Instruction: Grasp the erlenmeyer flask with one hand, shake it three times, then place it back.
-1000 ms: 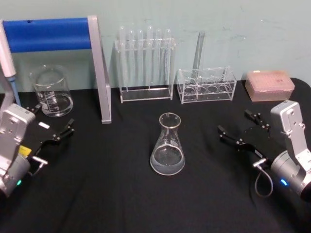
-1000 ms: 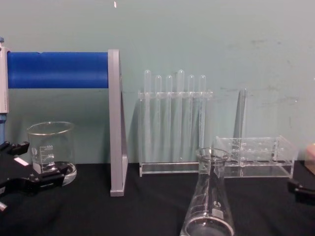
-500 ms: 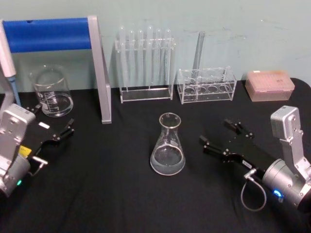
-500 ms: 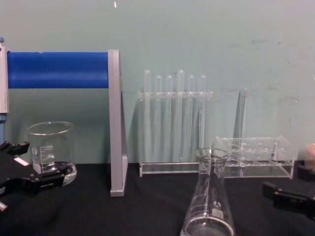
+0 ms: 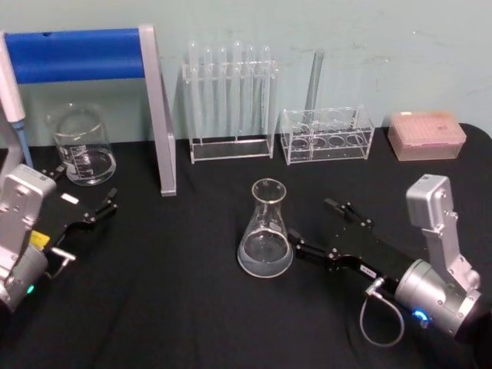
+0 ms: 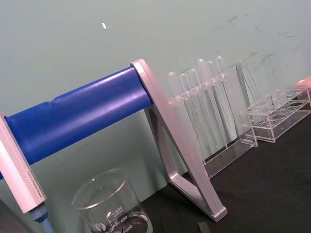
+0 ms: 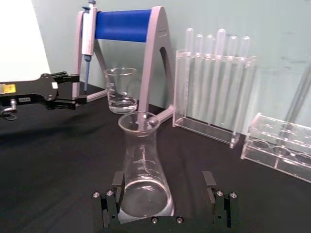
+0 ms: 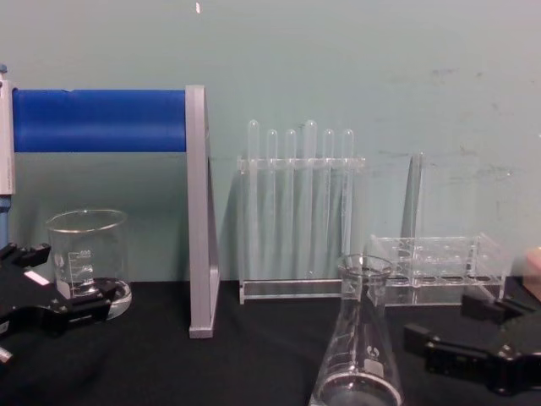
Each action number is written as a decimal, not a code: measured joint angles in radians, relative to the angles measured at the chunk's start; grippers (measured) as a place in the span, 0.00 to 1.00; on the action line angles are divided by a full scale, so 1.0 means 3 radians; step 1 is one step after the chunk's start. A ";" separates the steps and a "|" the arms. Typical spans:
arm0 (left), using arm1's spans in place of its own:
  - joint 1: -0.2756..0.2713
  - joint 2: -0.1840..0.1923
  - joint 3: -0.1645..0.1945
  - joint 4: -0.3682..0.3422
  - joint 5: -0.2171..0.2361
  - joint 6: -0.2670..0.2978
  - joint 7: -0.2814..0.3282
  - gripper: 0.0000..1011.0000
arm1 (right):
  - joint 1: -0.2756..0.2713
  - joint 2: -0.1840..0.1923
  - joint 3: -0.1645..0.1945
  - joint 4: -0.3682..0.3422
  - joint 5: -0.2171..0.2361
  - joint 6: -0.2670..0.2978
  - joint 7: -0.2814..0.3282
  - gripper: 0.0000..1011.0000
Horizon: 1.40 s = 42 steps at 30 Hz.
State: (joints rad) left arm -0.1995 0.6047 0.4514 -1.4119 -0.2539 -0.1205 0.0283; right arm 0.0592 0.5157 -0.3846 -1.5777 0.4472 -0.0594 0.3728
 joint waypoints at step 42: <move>0.0000 0.0000 0.0000 0.0000 0.0000 0.0000 0.0000 0.99 | 0.0528 -0.0612 -0.0096 0.0569 -0.0398 -0.0015 0.0212 0.99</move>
State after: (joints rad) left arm -0.1996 0.6047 0.4514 -1.4120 -0.2539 -0.1205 0.0283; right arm 0.2175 0.3322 -0.4135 -1.4072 0.3278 -0.0639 0.4365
